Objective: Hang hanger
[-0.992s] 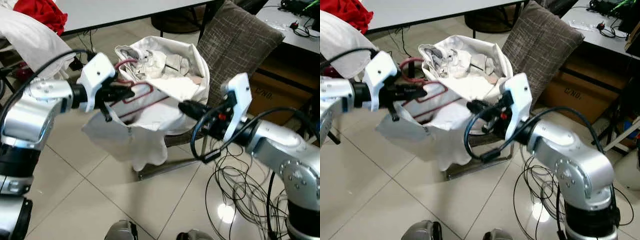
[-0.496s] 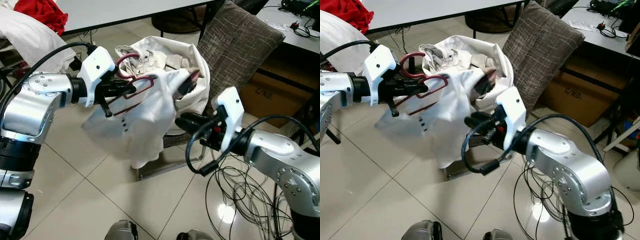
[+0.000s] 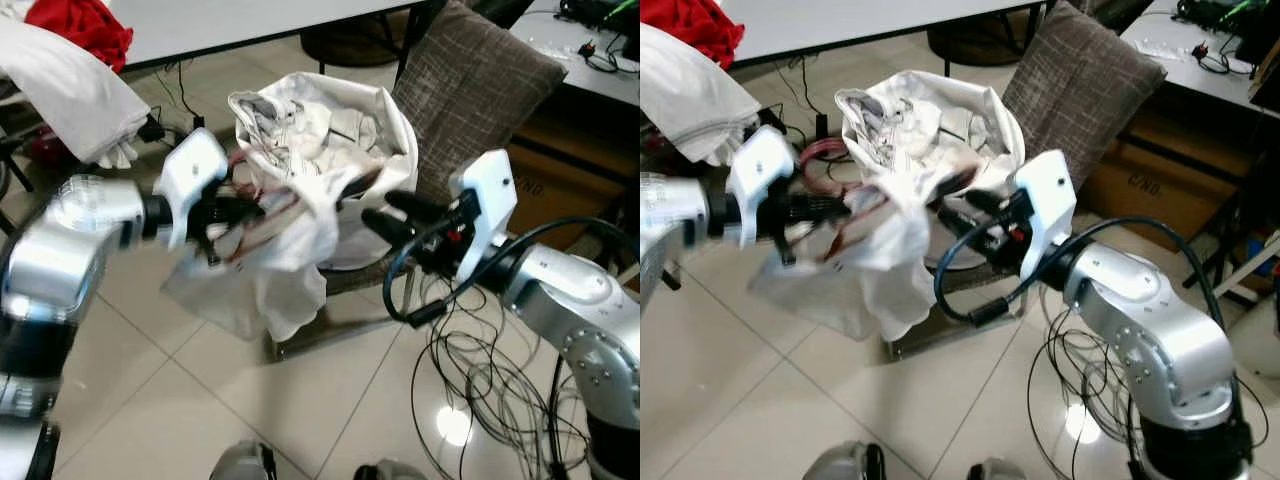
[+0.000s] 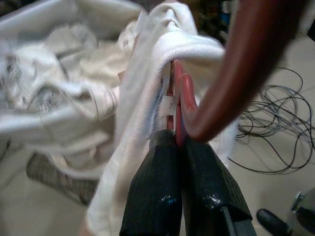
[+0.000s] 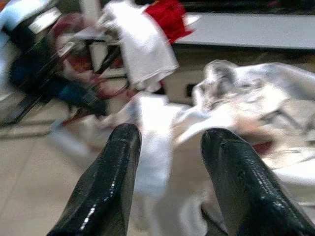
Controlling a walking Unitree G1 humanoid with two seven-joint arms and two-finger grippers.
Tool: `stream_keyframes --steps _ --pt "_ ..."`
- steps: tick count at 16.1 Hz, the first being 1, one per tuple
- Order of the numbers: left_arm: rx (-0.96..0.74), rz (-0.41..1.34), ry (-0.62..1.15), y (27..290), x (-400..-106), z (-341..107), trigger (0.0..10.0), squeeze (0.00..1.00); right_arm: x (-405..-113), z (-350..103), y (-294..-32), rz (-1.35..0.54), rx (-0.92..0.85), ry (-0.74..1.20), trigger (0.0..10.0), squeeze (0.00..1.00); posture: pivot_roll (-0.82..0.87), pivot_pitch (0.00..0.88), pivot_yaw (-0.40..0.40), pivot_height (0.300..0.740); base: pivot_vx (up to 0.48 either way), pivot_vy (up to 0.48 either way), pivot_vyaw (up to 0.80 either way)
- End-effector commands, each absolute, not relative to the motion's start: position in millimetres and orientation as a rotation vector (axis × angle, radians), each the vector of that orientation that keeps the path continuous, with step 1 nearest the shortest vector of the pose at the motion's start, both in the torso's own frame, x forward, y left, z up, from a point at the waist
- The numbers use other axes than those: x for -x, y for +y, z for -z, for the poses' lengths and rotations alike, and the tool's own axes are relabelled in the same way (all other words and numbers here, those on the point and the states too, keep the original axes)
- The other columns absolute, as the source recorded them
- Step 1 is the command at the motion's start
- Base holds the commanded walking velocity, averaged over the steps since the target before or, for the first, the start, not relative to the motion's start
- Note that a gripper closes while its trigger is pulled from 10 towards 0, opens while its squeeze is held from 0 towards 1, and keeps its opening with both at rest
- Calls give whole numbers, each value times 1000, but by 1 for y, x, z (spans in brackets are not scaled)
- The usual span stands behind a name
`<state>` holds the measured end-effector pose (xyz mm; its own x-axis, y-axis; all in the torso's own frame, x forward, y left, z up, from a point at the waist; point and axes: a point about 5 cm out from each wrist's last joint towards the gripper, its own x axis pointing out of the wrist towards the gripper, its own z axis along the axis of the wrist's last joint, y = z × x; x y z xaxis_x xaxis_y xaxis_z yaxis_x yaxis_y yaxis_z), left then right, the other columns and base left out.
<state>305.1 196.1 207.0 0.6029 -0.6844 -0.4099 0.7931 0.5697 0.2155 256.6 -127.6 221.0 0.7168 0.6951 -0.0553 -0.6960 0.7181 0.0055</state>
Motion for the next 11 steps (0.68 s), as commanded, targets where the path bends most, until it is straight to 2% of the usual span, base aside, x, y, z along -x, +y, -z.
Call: stream_keyframes --steps 1,2,3,5,7,8,9,11 --pt "-388 835 275 199 -298 -212 0 0 -256 -225 -132 -702 24 13 10000 0 -26 58 15 740 0 0 0" --pt "-337 717 301 210 -287 -204 0 0 -255 -219 -134 -639 -12 19 10000 0 -18 64 8 740 0 0 0" --pt "-301 536 311 221 -281 -198 10000 0 -254 -208 -136 -582 -66 60 10000 0 -6 66 1 740 0 0 0" --pt "-248 296 393 236 -266 -182 10000 0 -251 -187 -136 -531 -109 154 10000 0 11 74 -16 740 0 0 0" --pt "-243 110 506 249 -256 -169 10000 0 -247 -176 -126 -593 -150 248 10000 0 22 80 -31 740 0 0 0" --pt "-131 -41 559 258 -254 -158 10000 0 -243 -169 -120 -644 -142 310 10000 0 23 80 -37 740 0 0 0" --pt "-112 -112 581 263 -251 -151 10000 0 -239 -163 -119 -673 -133 361 10000 0 21 78 -38 740 0 0 0" --pt "-180 -118 492 256 -255 -151 10000 0 -236 -159 -121 -707 -81 347 10000 0 21 81 -42 740 0 0 0"
